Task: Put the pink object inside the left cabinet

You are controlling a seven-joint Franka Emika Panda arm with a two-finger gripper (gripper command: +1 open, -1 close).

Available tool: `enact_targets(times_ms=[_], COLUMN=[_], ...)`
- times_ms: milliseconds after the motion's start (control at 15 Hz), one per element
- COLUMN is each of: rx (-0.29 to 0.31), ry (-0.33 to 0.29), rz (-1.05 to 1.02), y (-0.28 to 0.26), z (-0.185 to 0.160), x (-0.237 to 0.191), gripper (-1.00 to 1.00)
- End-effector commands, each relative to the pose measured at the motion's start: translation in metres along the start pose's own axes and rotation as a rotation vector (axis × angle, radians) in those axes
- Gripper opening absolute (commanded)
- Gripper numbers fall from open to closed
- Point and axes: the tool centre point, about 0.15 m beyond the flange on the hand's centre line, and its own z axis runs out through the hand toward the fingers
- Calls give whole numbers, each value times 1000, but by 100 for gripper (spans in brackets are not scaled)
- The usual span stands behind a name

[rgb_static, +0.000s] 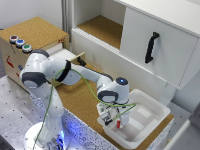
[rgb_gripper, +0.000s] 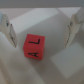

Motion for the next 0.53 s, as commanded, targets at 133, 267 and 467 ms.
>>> enact_targets(times_ms=[133,267,467], rx=[33,26,21], ry=[-73,-66,-69], rz=[52,61,84], y=[-12,-12,-10], z=[30,27,23], x=[15,14,6], gripper=[-100,-100,-100])
